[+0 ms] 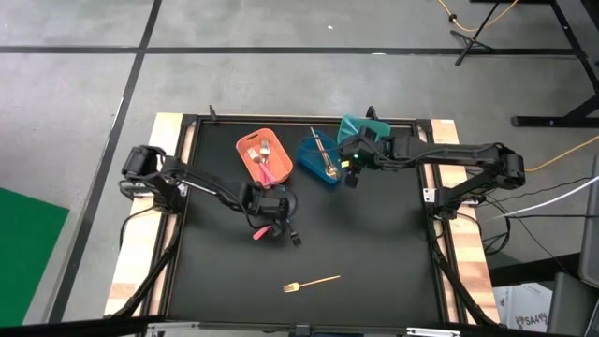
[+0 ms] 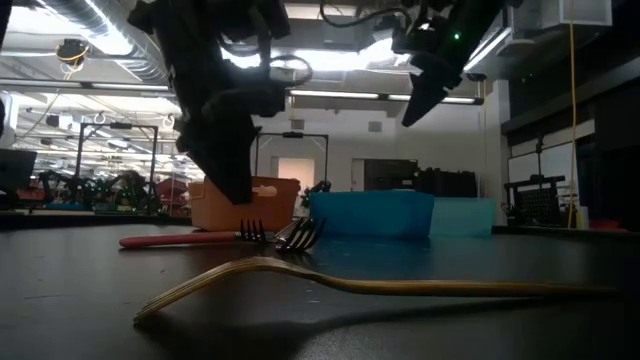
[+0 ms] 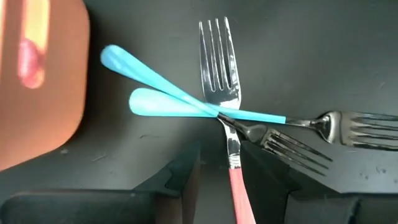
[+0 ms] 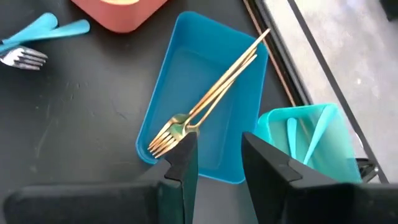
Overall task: Sort silverware by color (type)
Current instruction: Put the pink fork into the orange bin
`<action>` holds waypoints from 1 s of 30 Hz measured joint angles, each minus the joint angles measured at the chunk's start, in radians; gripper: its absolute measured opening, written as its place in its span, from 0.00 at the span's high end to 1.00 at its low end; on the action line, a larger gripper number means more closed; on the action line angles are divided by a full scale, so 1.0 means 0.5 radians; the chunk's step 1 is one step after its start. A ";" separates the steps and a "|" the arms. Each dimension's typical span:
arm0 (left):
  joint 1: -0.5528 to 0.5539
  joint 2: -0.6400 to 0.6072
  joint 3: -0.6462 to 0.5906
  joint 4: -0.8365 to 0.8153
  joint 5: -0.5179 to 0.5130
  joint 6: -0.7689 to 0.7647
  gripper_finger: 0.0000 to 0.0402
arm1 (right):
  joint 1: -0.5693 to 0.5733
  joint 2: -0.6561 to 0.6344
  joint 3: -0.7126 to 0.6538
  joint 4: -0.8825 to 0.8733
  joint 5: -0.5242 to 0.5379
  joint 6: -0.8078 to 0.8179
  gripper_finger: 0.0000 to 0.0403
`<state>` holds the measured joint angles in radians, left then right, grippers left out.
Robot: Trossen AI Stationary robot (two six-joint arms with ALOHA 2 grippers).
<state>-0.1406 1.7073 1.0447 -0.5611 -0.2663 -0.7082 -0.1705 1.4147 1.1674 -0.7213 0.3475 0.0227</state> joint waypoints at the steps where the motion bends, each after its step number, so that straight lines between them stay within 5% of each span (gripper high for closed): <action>1: 0.000 0.020 0.000 0.012 0.008 -0.001 0.73 | 0.000 0.000 -0.020 0.012 -0.002 0.000 0.73; 11: 0.000 0.192 0.000 0.079 0.213 -0.046 0.73 | 0.000 0.000 -0.103 0.086 0.000 0.004 0.73; 30: -0.001 0.258 0.007 0.078 0.238 -0.046 0.73 | 0.001 0.001 -0.102 0.095 -0.001 0.005 0.73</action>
<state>-0.1410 1.8362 1.0481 -0.5220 -0.1475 -0.7311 -0.1699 1.4151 1.1164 -0.6739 0.3470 0.0250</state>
